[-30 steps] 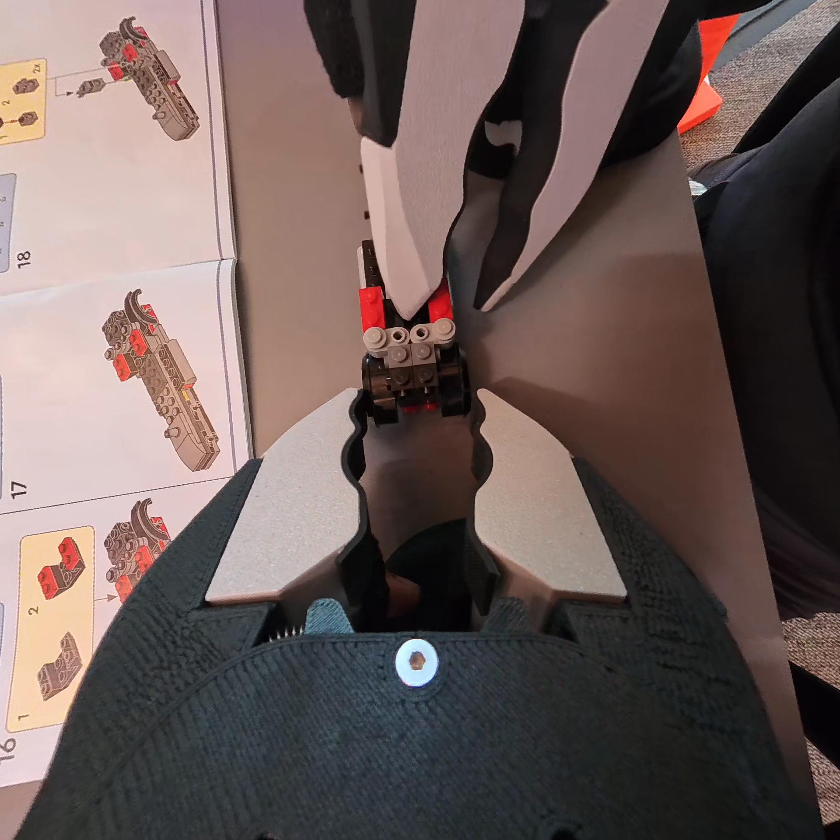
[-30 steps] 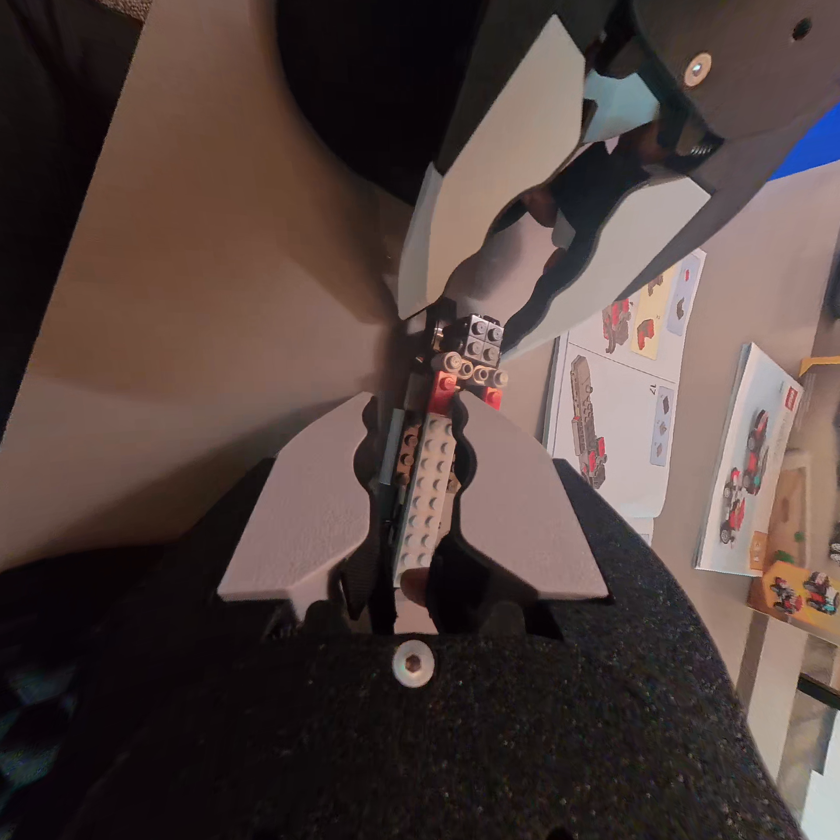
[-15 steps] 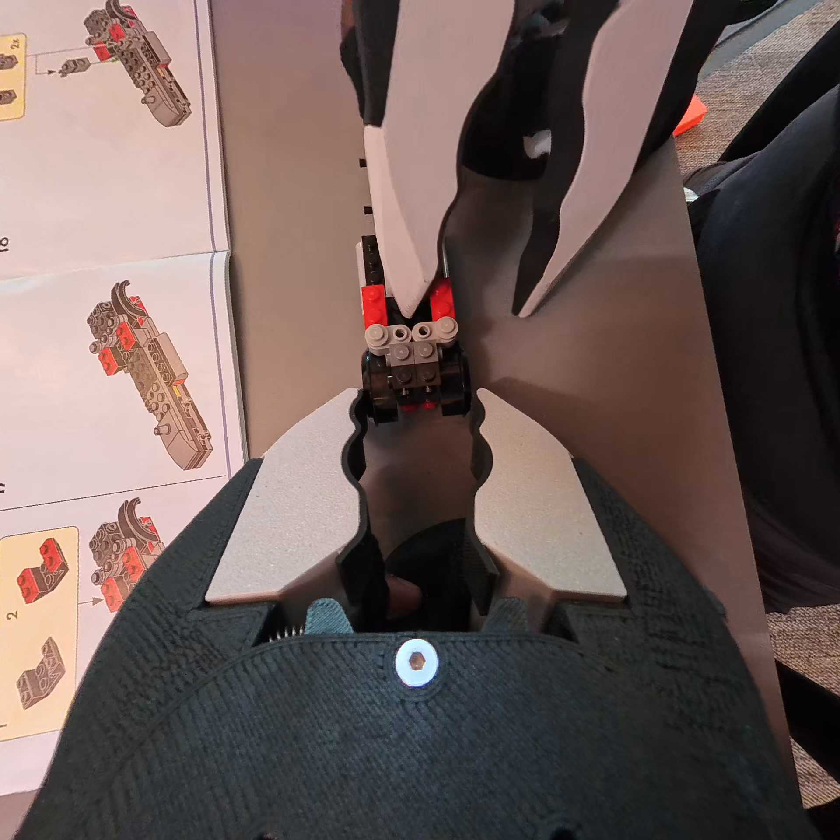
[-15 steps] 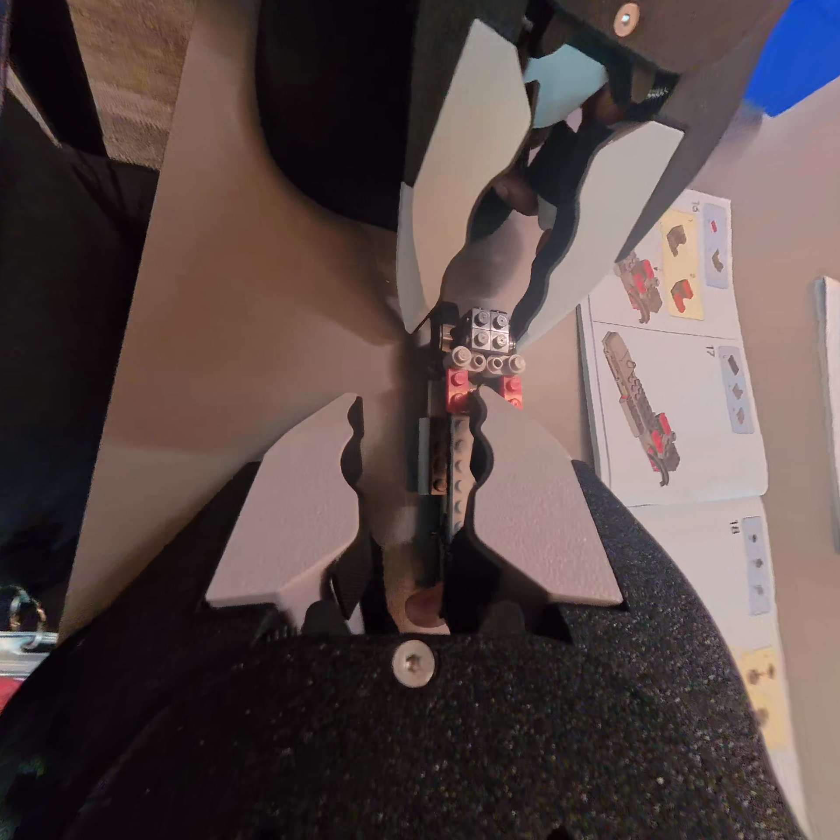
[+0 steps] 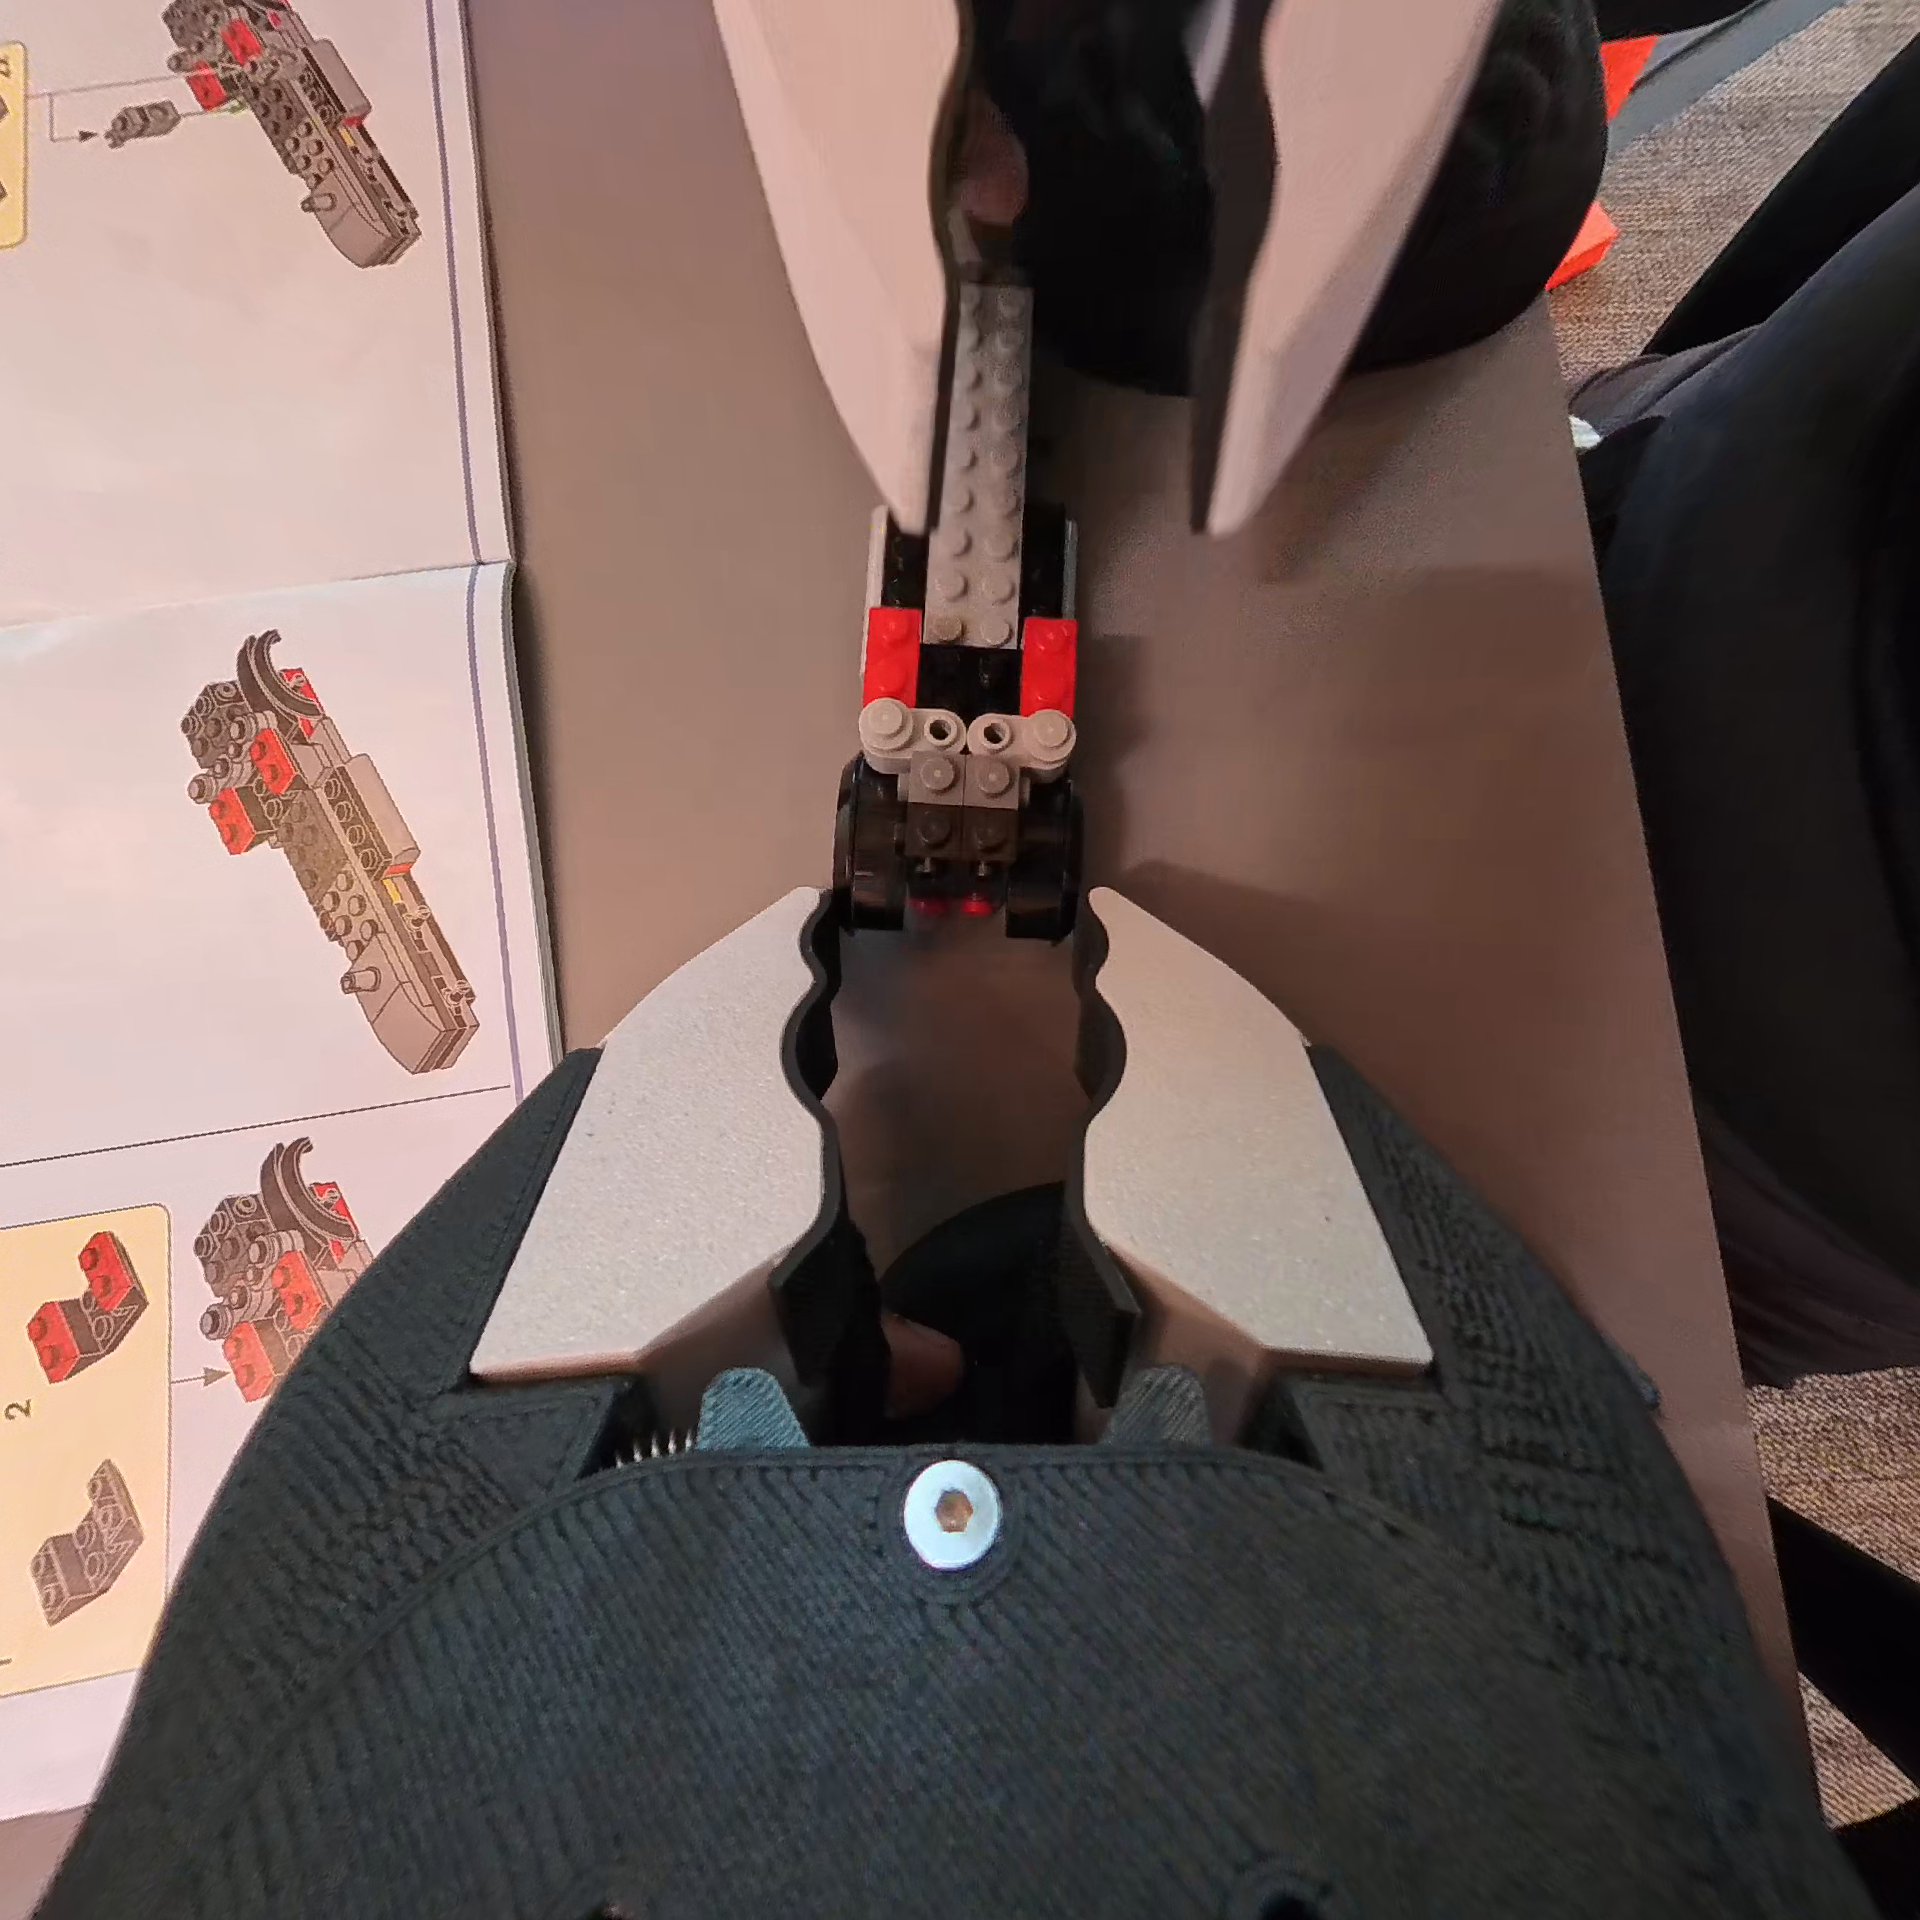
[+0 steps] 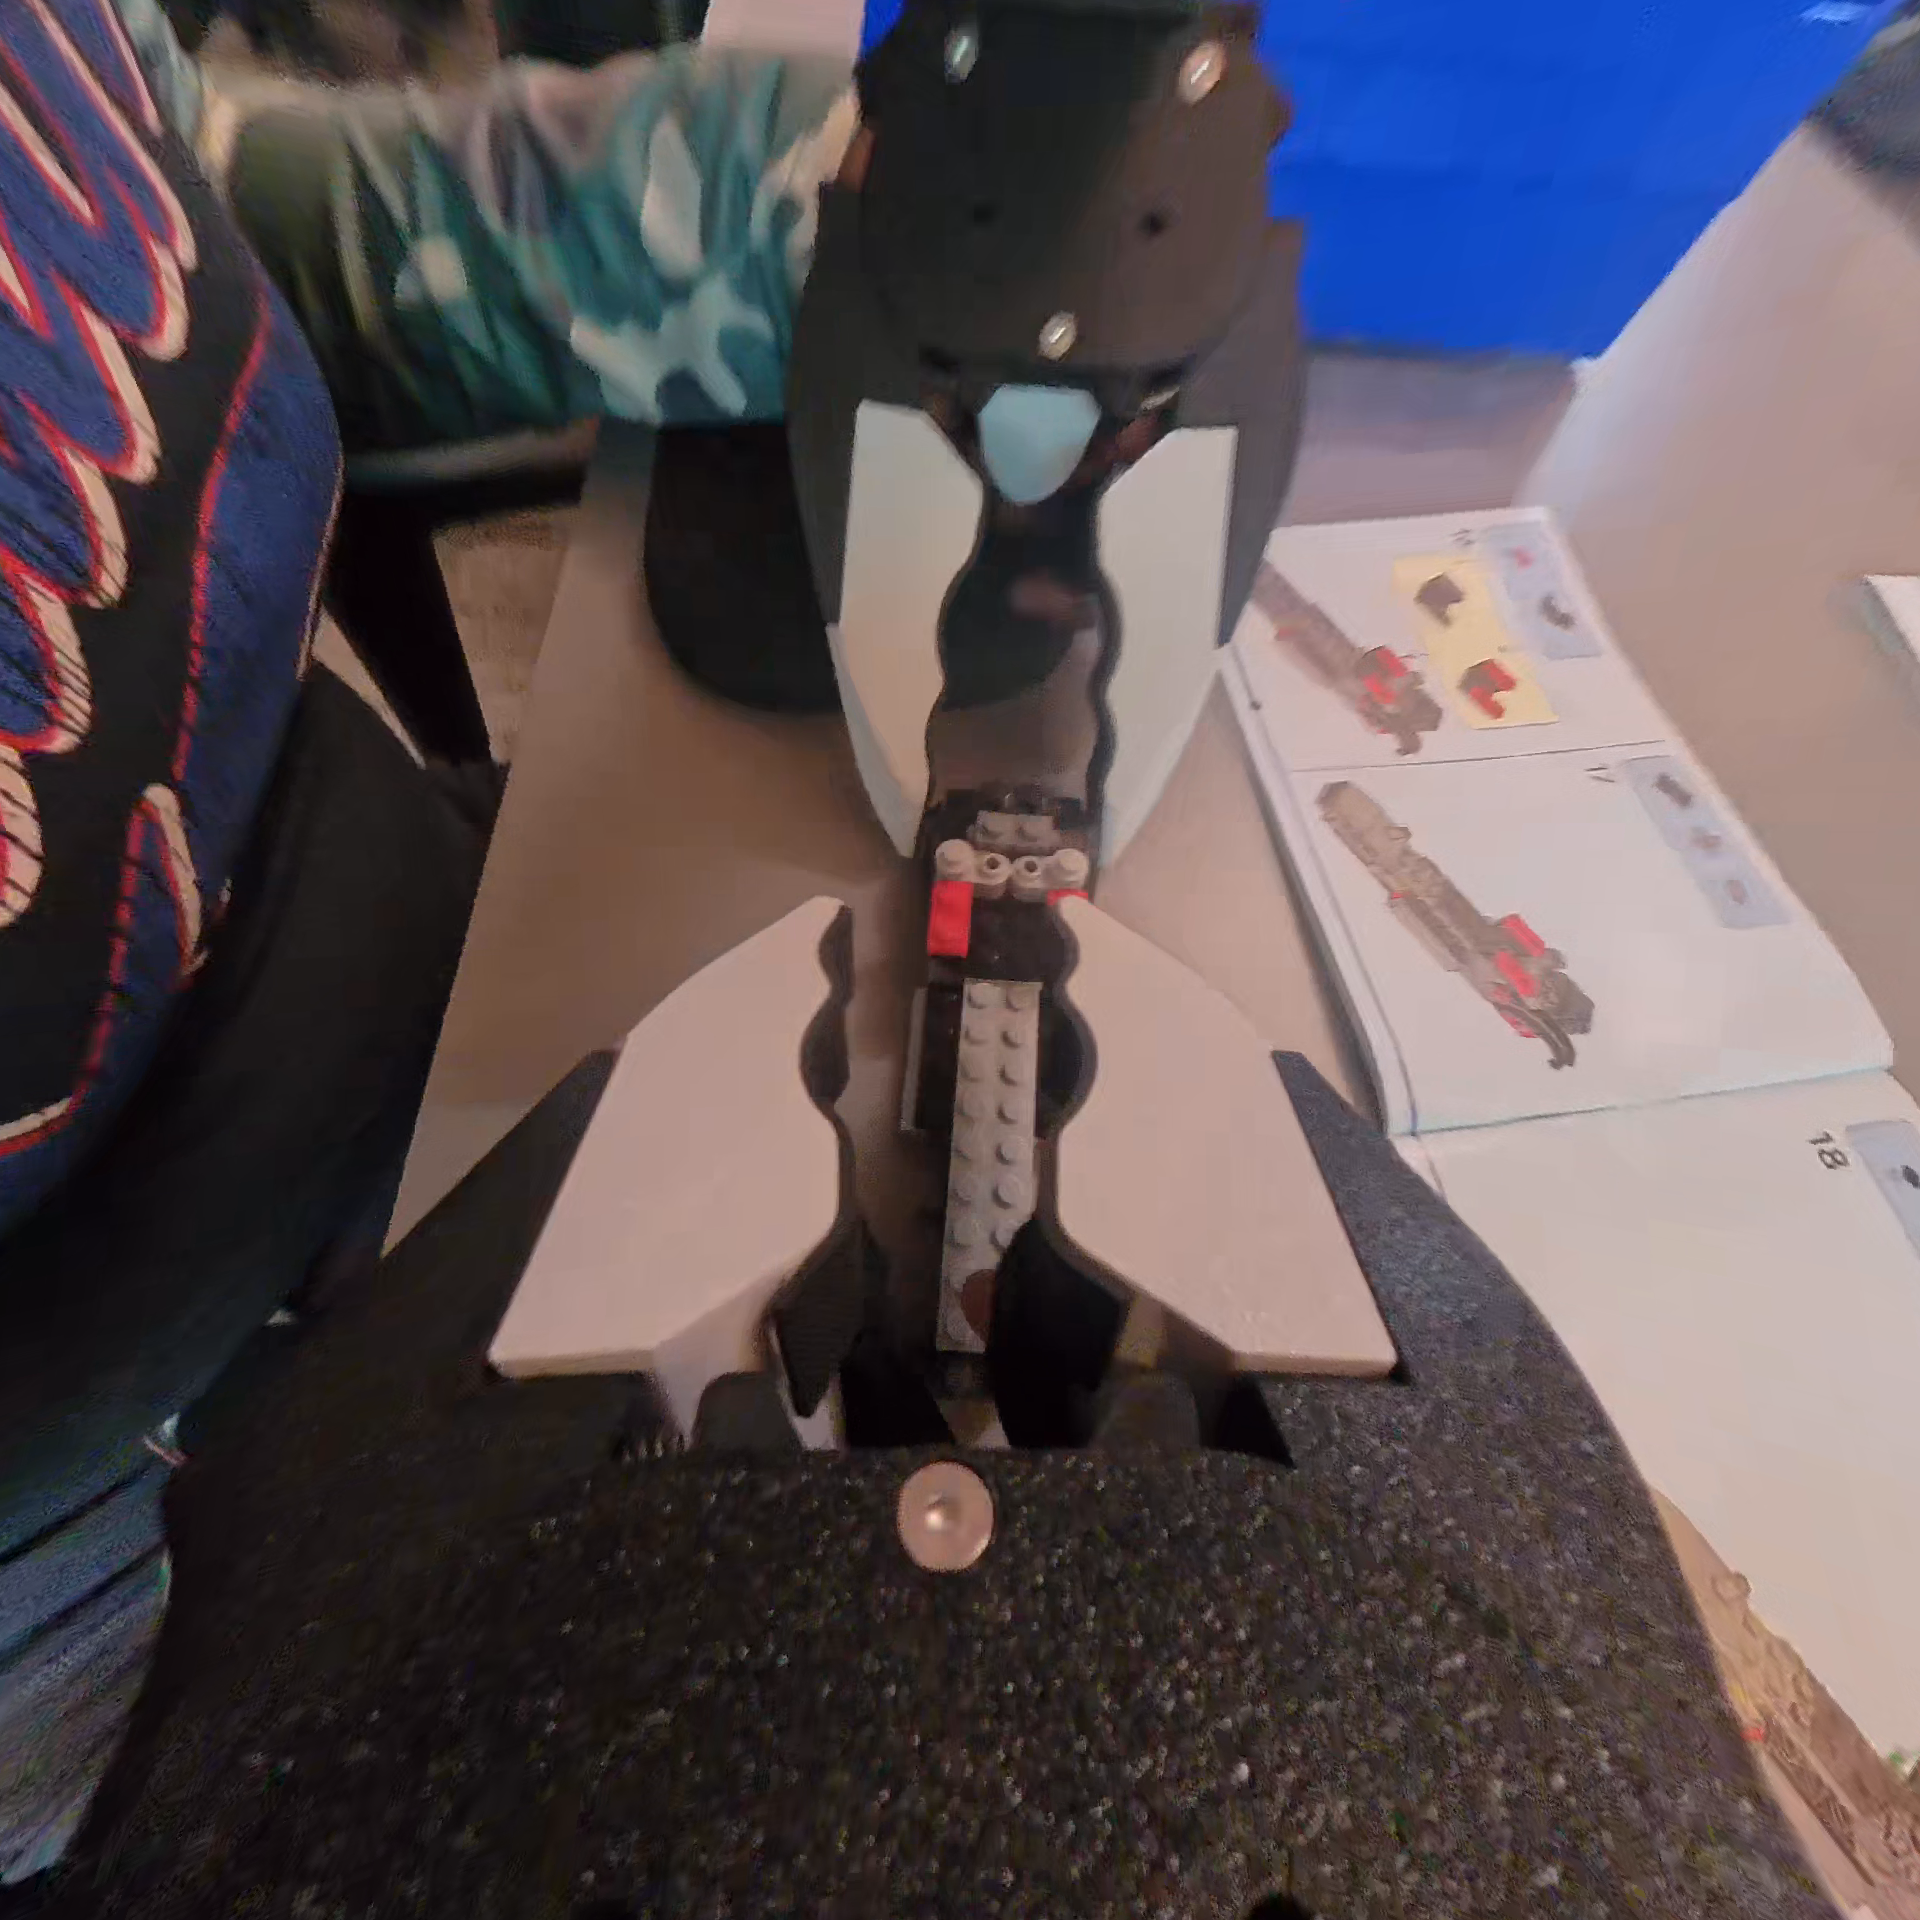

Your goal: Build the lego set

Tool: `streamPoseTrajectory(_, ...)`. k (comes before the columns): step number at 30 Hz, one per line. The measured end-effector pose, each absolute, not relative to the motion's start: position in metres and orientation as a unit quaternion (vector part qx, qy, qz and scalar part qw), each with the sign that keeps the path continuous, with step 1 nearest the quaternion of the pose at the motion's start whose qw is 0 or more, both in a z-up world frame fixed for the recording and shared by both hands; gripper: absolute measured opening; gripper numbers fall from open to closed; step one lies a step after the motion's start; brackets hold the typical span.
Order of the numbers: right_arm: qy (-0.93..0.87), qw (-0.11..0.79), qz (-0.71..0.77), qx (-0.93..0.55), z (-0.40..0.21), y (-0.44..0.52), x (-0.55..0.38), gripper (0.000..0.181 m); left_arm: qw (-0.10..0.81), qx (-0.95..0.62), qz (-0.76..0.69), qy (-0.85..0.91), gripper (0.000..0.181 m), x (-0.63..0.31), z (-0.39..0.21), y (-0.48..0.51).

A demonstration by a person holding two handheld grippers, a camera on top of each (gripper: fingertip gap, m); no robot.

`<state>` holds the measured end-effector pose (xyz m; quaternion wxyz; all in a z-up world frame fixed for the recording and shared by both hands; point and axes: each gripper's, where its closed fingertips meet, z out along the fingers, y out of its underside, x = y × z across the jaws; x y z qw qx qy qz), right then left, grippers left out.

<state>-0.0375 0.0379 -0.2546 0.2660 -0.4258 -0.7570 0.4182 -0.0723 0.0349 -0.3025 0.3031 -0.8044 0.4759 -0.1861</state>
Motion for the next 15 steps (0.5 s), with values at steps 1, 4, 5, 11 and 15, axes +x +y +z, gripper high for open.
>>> streamPoseTrajectory(1, -0.749, 0.267, 0.429, -0.429, -0.251, 0.04, -0.036, 0.024, 0.303, -0.804, -0.186, 0.476, 0.043, -0.072, -0.302, 0.035)
streamPoseTrajectory(4, -0.75, 0.284, 0.394, -0.449, -0.257, 0.05, -0.039, 0.001, 0.302, -0.805, -0.188, 0.475, 0.043, -0.072, -0.303, 0.035)
streamPoseTrajectory(5, -0.759, 0.278, 0.375, -0.454, -0.263, 0.051, -0.039, 0.0, 0.301, -0.805, -0.188, 0.475, 0.043, -0.072, -0.303, 0.035)
streamPoseTrajectory(11, -0.765, 0.261, 0.36, -0.465, -0.273, 0.046, -0.047, 0.0, 0.303, -0.805, -0.187, 0.475, 0.043, -0.072, -0.303, 0.035)
streamPoseTrajectory(15, -0.77, 0.251, 0.348, -0.472, -0.278, 0.048, -0.047, 0.0, 0.302, -0.804, -0.189, 0.476, 0.043, -0.072, -0.303, 0.035)
